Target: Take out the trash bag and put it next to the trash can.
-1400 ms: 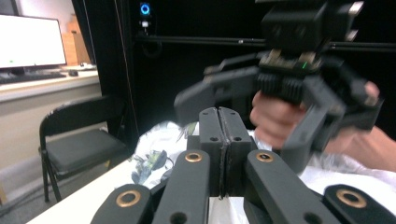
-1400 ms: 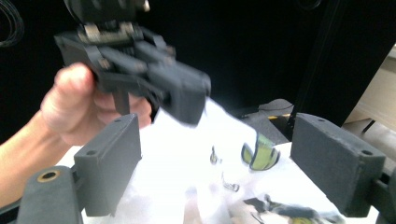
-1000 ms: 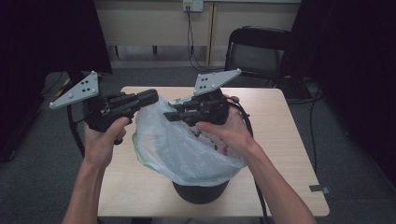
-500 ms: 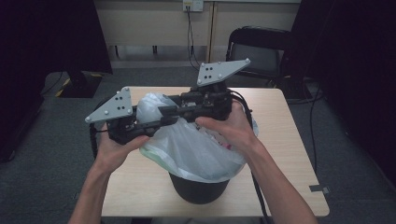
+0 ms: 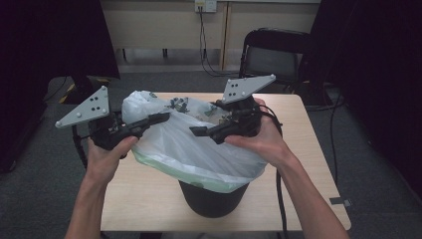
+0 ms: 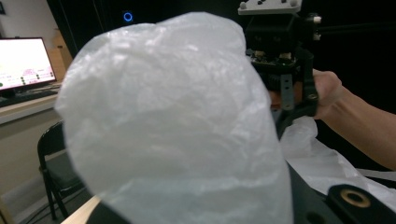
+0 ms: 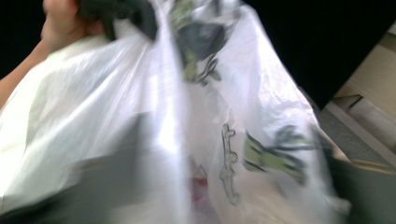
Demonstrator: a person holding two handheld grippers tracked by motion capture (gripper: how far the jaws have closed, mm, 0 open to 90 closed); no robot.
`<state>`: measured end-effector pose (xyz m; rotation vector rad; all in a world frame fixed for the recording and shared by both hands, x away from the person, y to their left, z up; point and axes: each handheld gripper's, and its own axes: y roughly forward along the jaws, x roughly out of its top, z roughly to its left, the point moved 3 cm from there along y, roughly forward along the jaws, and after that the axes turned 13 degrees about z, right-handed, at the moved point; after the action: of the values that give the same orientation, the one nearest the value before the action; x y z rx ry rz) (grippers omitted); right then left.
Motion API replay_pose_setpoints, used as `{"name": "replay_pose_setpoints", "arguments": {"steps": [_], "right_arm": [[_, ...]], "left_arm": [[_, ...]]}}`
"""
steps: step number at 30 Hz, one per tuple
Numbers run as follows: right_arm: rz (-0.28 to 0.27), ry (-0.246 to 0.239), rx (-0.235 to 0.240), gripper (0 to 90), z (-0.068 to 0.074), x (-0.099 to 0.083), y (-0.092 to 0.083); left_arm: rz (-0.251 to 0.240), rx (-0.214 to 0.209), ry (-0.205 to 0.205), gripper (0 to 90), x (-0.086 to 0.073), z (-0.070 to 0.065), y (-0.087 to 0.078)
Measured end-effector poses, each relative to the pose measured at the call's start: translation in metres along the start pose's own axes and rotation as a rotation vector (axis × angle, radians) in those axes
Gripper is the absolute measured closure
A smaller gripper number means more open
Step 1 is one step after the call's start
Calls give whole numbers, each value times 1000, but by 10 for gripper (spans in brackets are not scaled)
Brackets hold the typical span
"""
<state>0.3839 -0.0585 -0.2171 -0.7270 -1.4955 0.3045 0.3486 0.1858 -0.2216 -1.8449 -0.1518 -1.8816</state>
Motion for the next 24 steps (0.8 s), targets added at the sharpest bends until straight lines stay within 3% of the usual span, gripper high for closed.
{"name": "replay_pose_setpoints", "arguments": {"steps": [1, 2, 3, 4, 5, 8, 11, 16, 17, 18, 19, 20, 21, 22, 23, 24], "right_arm": [[7, -5, 14, 520, 1, -2, 1], [11, -15, 14, 676, 1, -2, 1], [10, -22, 12, 750, 2, -2, 0], [1, -21, 12, 836, 3, 1, -2], [1, -21, 12, 836, 3, 1, -2], [-46, -15, 24, 887, 6, 16, -10], [-78, -5, 43, 892, 7, 25, -14], [-132, -1, 87, 900, 12, 50, -15], [-142, -4, 97, 900, 13, 53, -14], [-142, -4, 97, 900, 13, 53, -14], [-144, -7, 106, 899, 15, 55, -13], [-141, -12, 108, 893, 16, 56, -12], [-130, -14, 128, 790, 16, 54, -11], [-130, -14, 128, 790, 16, 54, -11], [-133, -4, 130, 683, 16, 52, -11], [-139, 20, 96, 471, 15, 50, -14]], "left_arm": [[3, -2, -9, 873, -1, 0, 1], [1, -11, -12, 865, -1, 1, 1], [-5, -20, -21, 822, -2, 2, 2], [-12, -29, -34, 518, -2, 2, 3], [-16, -24, -40, 518, -1, 2, 5], [15, -18, -18, 238, 1, 1, 16], [52, -22, 12, 211, 7, -6, 31], [86, -27, 41, 286, 12, -16, 48], [89, -32, 40, 329, 12, -17, 52], [89, -32, 40, 473, 12, -17, 52], [85, -20, 50, 473, 11, -18, 52], [89, -31, 45, 593, 10, -18, 51], [95, -42, 45, 755, 7, -17, 49], [95, -42, 45, 799, 7, -17, 49], [87, -51, 34, 799, 5, -16, 48], [76, -51, 21, 841, 4, -14, 46]]}}
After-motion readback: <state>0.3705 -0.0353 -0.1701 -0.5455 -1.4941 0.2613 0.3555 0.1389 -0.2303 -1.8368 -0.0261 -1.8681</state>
